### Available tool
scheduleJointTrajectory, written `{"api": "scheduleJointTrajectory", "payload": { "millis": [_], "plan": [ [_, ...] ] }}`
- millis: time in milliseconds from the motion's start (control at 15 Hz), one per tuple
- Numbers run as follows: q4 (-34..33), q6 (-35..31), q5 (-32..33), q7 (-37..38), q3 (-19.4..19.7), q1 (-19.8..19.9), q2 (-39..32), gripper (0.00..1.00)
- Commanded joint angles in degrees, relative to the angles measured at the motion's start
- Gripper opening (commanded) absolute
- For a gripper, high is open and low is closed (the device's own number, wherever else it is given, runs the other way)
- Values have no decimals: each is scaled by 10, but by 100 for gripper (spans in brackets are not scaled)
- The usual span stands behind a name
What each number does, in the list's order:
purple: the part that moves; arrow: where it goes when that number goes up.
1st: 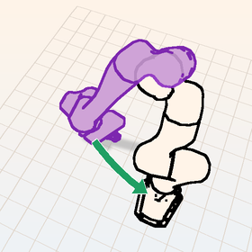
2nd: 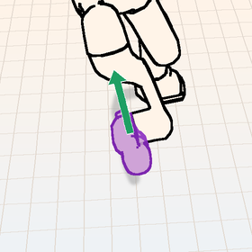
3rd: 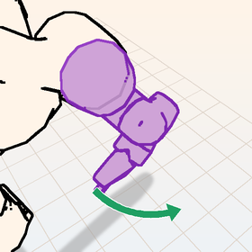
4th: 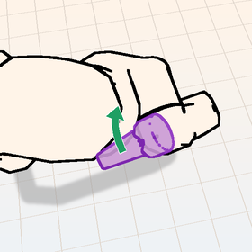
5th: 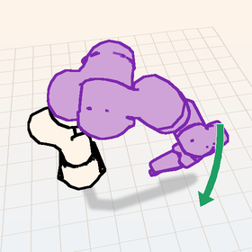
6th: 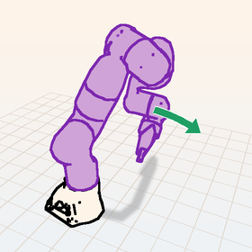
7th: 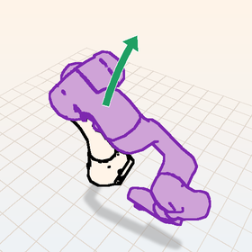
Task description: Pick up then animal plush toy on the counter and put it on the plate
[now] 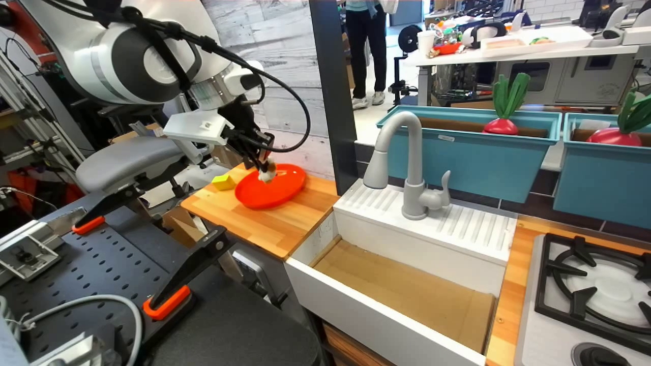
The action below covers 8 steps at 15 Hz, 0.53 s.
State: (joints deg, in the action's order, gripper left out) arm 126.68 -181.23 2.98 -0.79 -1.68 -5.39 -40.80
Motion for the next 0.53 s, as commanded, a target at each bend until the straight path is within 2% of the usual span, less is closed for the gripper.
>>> {"api": "scheduleJointTrajectory", "payload": {
  "millis": [0,400,467],
  "plan": [
    [-42,7,-13,19,0,-19,-32,2],
    [-123,43,-17,40,-5,-31,-99,2],
    [-135,51,-18,46,-1,-36,-109,35]
  ]
}}
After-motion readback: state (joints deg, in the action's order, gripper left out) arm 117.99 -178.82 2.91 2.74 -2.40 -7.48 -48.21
